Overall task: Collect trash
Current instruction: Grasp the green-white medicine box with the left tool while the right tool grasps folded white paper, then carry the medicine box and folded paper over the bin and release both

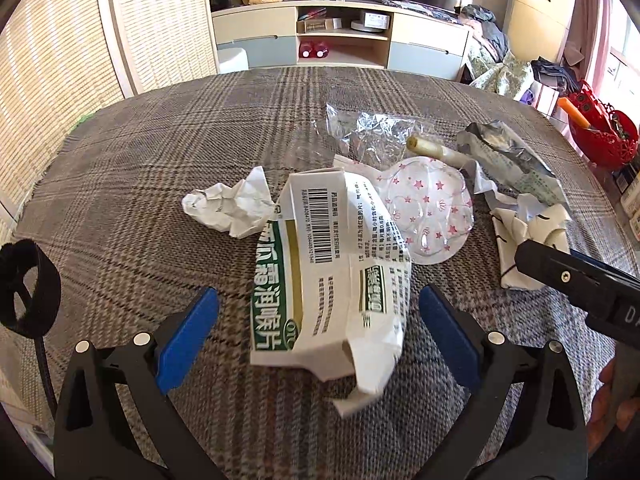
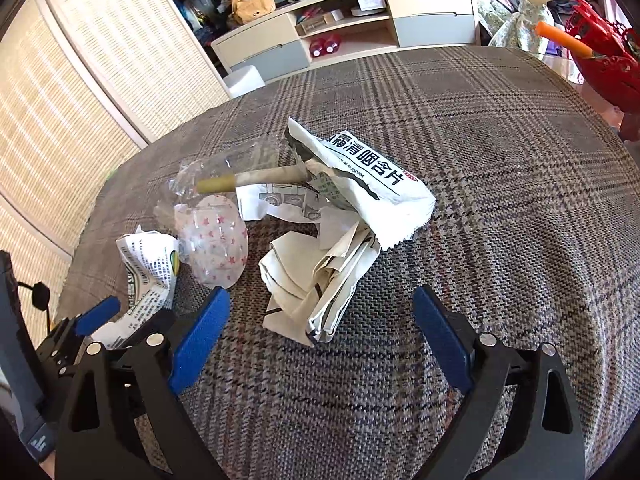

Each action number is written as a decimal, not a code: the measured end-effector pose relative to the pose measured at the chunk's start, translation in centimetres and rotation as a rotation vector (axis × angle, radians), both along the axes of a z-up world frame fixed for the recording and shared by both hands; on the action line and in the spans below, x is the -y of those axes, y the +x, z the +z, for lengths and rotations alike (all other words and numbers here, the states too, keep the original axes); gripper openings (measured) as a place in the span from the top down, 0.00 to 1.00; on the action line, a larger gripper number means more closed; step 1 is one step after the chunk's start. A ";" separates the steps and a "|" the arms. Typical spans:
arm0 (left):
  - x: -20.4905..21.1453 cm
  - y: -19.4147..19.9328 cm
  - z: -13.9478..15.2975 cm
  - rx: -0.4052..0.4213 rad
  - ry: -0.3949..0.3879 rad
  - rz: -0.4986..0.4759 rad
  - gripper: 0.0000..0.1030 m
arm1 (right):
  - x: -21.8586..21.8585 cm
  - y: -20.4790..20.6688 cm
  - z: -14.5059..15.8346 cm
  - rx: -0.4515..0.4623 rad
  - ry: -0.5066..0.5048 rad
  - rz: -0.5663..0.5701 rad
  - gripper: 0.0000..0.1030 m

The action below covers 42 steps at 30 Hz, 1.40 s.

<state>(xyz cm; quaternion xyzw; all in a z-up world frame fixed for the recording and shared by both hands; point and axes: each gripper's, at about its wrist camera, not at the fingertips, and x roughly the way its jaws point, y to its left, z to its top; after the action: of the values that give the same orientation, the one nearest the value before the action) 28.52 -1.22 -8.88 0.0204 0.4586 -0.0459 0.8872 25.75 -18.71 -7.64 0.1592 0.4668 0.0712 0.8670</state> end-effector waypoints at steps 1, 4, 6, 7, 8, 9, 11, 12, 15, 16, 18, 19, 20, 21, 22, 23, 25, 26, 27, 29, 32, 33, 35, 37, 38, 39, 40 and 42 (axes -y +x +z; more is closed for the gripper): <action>0.0 0.3 -0.4 -0.004 -0.001 0.003 0.08 | 0.0 0.0 0.0 0.008 0.002 -0.001 0.21; 0.1 0.9 -1.1 -0.013 -0.010 0.001 0.08 | 0.1 0.3 -0.2 0.029 -0.004 0.003 0.28; 0.1 1.1 -1.3 -0.014 -0.016 -0.003 0.10 | 0.2 0.3 -0.2 0.044 -0.011 0.007 0.36; 0.2 1.1 -1.3 -0.008 -0.008 -0.002 0.14 | 0.4 0.5 -0.3 0.049 -0.003 0.011 0.38; 0.3 1.1 -1.2 0.001 0.001 -0.007 0.23 | 0.5 0.5 -0.3 0.051 0.010 0.019 0.41; 0.4 1.0 -1.2 0.008 0.009 -0.013 0.27 | 0.4 0.6 -0.3 0.050 0.023 0.029 0.50; 0.5 0.7 -1.1 0.009 0.011 -0.024 0.31 | 0.3 0.4 -0.3 0.054 0.021 0.033 0.53; 0.5 0.6 -1.1 0.008 0.010 -0.028 0.31 | 0.3 0.3 -0.3 0.054 0.018 0.038 0.54; 0.5 0.0 -1.0 0.009 0.016 -0.035 0.32 | 0.6 -0.1 -0.1 0.045 0.049 0.041 0.57; 0.4 -0.3 -1.0 0.007 0.019 -0.036 0.32 | 0.8 -0.3 -0.1 0.040 0.060 0.043 0.58; 0.4 -0.9 -0.8 0.008 0.026 -0.037 0.32 | 1.1 -0.8 0.1 0.032 0.070 0.048 0.58; 0.4 -1.3 -0.6 0.012 0.031 -0.037 0.32 | 1.1 -1.2 0.2 0.029 0.066 0.053 0.58; 0.4 -1.6 -0.4 0.015 0.037 -0.037 0.32 | 1.2 -1.6 0.3 0.025 0.064 0.053 0.58; 0.5 -2.2 -0.1 0.018 0.045 -0.039 0.32 | 1.2 -1.9 0.4 0.022 0.064 0.053 0.58; 0.6 -2.6 0.2 0.020 0.052 -0.042 0.32 | 1.3 -2.3 0.5 0.016 0.069 0.053 0.58; 0.7 -3.1 0.6 0.023 0.058 -0.045 0.32 | 1.3 -2.8 0.7 0.013 0.071 0.054 0.58; 0.9 -4.2 1.4 0.034 0.064 -0.045 0.32 | 1.1 -3.7 1.4 0.014 0.057 0.063 0.59; 1.0 -4.7 1.8 0.037 0.064 -0.045 0.32 | 1.0 -4.4 1.8 0.019 0.043 0.068 0.59; 1.0 -5.3 2.1 0.038 0.063 -0.044 0.32 | 0.8 -5.0 2.4 0.025 0.027 0.073 0.59; 1.2 -6.9 2.8 0.037 0.064 -0.041 0.32 | 0.7 -6.3 3.3 0.038 0.010 0.076 0.59; 1.5 -9.4 3.4 0.035 0.054 -0.045 0.32 | 0.6 -8.7 4.1 0.049 -0.002 0.076 0.59; 1.5 -10.0 3.5 0.033 0.051 -0.049 0.32 | 0.7 -9.6 4.2 0.050 -0.011 0.076 0.59; 1.7 -12.1 3.4 0.030 0.044 -0.056 0.32 | 0.9 -11.3 4.0 0.045 -0.029 0.075 0.59; 1.8 -14.0 3.3 0.027 0.036 -0.061 0.32 | 1.4 -12.8 3.4 0.030 -0.032 0.066 0.59; 1.9 -14.7 3.2 0.026 0.033 -0.062 0.32 | 1.8 -13.6 2.9 0.018 -0.026 0.059 0.59; 1.9 -15.5 3.1 0.027 0.030 -0.064 0.32 | 2.3 -14.3 2.5 0.009 -0.024 0.052 0.59; 2.0 -16.6 3.0 0.027 0.027 -0.066 0.32 | 2.6 -14.9 2.2 0.003 -0.024 0.046 0.59; 2.0 -18.1 2.7 0.026 0.017 -0.068 0.32 | 3.0 -16.0 1.9 -0.002 -0.022 0.038 0.59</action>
<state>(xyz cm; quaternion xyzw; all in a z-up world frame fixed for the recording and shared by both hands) 10.43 -3.24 -6.18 0.0443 0.4464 -0.0719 0.8908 9.72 -21.74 -5.72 0.1410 0.4714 0.0821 0.8667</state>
